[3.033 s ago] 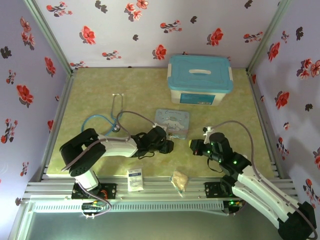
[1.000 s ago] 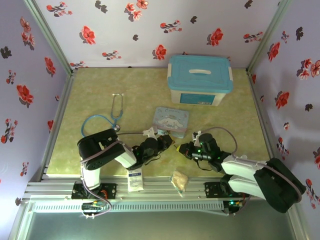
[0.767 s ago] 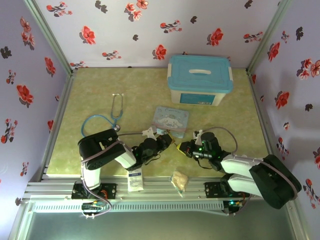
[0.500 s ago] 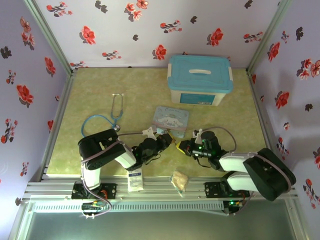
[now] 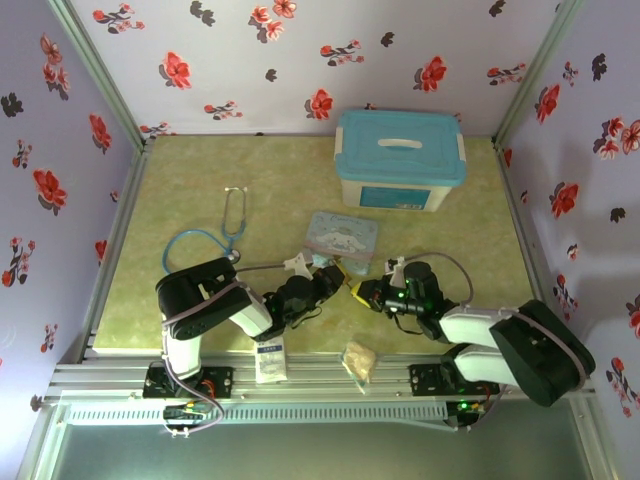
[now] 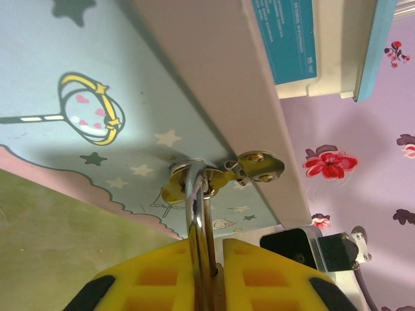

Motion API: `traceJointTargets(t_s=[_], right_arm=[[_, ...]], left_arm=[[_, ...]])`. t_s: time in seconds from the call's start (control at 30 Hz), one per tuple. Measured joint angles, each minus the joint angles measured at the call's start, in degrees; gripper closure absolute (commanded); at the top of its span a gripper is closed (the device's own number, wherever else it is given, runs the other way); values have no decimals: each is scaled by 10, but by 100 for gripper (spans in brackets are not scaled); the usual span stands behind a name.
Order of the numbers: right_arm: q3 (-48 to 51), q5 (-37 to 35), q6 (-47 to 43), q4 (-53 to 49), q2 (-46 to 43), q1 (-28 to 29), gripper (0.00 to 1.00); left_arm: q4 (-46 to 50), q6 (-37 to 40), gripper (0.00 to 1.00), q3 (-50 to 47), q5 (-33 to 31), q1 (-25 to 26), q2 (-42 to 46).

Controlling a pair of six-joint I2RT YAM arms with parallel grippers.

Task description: Unlock a padlock with a key

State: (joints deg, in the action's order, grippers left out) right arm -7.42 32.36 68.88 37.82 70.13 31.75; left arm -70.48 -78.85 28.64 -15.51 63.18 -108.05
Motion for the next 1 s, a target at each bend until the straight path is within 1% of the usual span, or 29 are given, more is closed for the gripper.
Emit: traceJointTargets(t_s=[0.13,0.43,0.63,1.0], right_arm=[[0,0,-8,-25,-21,0,100],[-1,0,-12,-39,-41,-3,100],[-1,0,-12,-46,-43,-3,100],[-1,11,-4,-47,-44,-27,100]], left_arm=[[-2,-1,100,0,-2,1,0],[-2,-1,100,0,-6,3,0],[-2,-2,100,0,-8,7,0],[-2,-5,100,0,-19,15,0]])
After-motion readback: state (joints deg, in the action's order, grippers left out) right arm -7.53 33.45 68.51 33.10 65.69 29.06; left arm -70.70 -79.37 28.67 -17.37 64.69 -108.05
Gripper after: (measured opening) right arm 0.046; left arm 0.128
